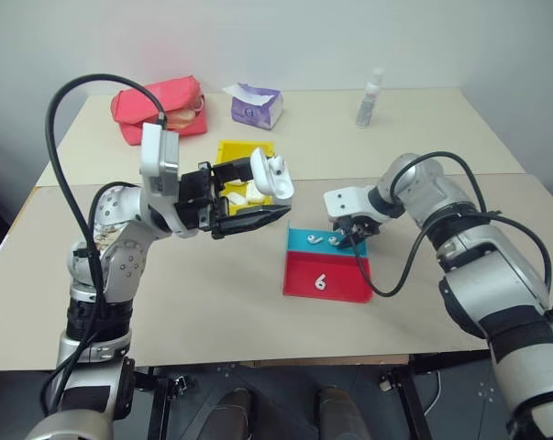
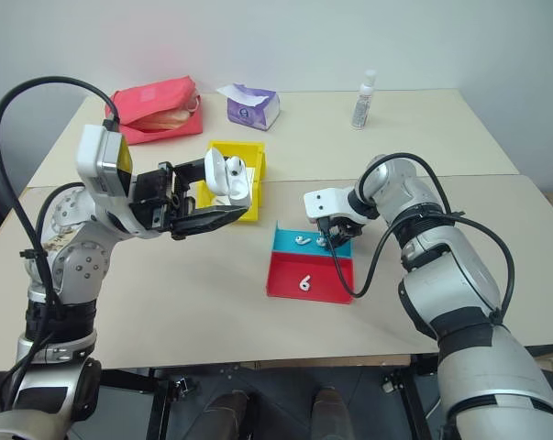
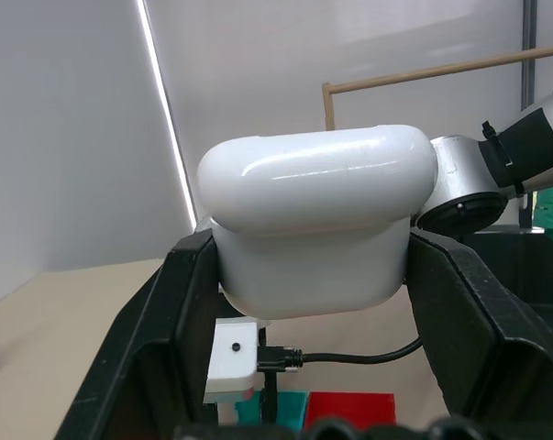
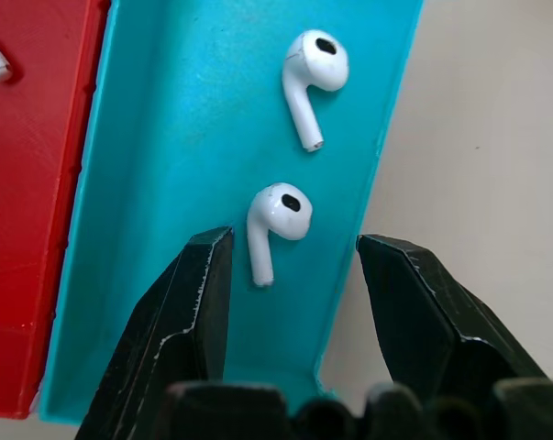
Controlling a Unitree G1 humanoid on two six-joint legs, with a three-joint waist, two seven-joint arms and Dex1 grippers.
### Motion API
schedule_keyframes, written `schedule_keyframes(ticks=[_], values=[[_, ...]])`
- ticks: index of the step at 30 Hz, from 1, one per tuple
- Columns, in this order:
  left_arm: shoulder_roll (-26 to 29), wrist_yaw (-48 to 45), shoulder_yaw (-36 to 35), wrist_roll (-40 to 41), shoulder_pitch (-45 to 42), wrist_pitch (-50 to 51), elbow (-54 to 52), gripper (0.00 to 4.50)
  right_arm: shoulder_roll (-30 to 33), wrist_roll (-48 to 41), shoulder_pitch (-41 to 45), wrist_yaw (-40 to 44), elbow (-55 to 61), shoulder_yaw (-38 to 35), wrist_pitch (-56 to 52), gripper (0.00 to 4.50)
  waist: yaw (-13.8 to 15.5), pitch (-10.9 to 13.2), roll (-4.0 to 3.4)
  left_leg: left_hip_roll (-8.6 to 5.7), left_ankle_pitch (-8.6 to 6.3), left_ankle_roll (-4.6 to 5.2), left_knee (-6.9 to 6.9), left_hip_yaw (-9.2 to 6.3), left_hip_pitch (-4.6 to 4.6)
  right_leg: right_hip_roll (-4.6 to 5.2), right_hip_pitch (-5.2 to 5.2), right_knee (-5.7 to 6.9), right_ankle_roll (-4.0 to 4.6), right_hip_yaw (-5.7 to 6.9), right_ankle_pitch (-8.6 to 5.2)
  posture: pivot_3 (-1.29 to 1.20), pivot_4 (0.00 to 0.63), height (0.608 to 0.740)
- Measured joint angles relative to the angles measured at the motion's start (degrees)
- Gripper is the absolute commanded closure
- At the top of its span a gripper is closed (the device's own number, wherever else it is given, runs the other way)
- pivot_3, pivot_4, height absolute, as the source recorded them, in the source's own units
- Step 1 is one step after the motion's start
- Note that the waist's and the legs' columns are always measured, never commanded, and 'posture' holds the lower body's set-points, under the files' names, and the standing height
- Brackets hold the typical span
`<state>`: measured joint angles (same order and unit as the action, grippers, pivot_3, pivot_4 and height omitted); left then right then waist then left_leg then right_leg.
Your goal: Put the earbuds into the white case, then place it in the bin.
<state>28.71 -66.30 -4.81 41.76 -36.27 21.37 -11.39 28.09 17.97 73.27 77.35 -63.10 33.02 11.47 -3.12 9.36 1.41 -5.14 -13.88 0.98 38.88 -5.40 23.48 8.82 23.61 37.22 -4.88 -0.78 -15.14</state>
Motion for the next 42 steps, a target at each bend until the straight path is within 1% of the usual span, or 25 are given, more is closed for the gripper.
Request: schedule_keyframes(ticks=[10, 29, 32, 36, 37, 42], values=[[0.4, 1.2, 0.0, 0.9, 0.9, 0.1, -1.3, 1.71, -1.2, 1.6, 0.3, -1.0, -2.2, -2.3, 1.4, 1.89, -0.7, 0.0, -0.01, 0.00, 0.02, -0.03, 0.00, -0.01, -0.02, 0.00, -0.01, 0.02, 0.00, 0.00, 0.00, 0.00, 0.150, 0.740], [0.8, 1.8, 0.0, 1.1, 1.2, 0.1, -1.7, 1.71, -2.1, 2.2, 0.3, 0.0, -2.3, -3.4, 2.9, 1.89, -0.8, 0.0, -0.02, 0.01, 0.02, -0.04, -0.01, -0.02, -0.02, 0.00, 0.00, 0.04, 0.00, 0.00, 0.00, 0.00, 0.150, 0.740], [0.8, 1.8, 0.0, 1.1, 1.2, 0.1, -1.7, 1.71, -2.3, 2.2, 0.3, 0.2, -2.3, -3.4, 2.9, 2.46, -0.8, 0.0, -0.02, 0.01, 0.02, -0.04, -0.01, -0.02, -0.02, 0.00, 0.00, 0.04, 0.01, 0.00, 0.00, 0.00, 0.150, 0.740], [0.8, 1.8, 0.0, 1.1, 1.2, 0.1, -1.7, 1.71, -2.5, 2.2, 0.2, 0.4, -2.3, -3.5, 3.0, 3.83, -0.9, 0.0, -0.02, 0.01, 0.02, -0.04, -0.02, -0.02, -0.03, 0.00, 0.00, 0.04, 0.00, 0.00, 0.00, 0.00, 0.150, 0.740], [0.8, 1.8, 0.0, 1.1, 1.2, 0.1, -1.7, 1.71, -2.5, 2.2, 0.2, 0.4, -2.3, -3.5, 3.0, 3.90, -0.8, 0.0, -0.02, 0.00, 0.02, -0.04, -0.01, -0.02, -0.03, 0.00, 0.00, 0.04, 0.00, 0.00, 0.00, 0.00, 0.150, 0.740], [1.0, 1.8, 0.0, 1.1, 1.5, 0.1, -1.8, 1.71, -2.5, 2.4, 0.2, 0.4, -2.3, -3.5, 3.0, 3.90, -0.8, 0.0, -0.02, 0.00, 0.02, -0.04, -0.01, -0.02, -0.03, 0.00, 0.00, 0.04, 0.00, 0.00, 0.00, 0.00, 0.150, 0.740]])
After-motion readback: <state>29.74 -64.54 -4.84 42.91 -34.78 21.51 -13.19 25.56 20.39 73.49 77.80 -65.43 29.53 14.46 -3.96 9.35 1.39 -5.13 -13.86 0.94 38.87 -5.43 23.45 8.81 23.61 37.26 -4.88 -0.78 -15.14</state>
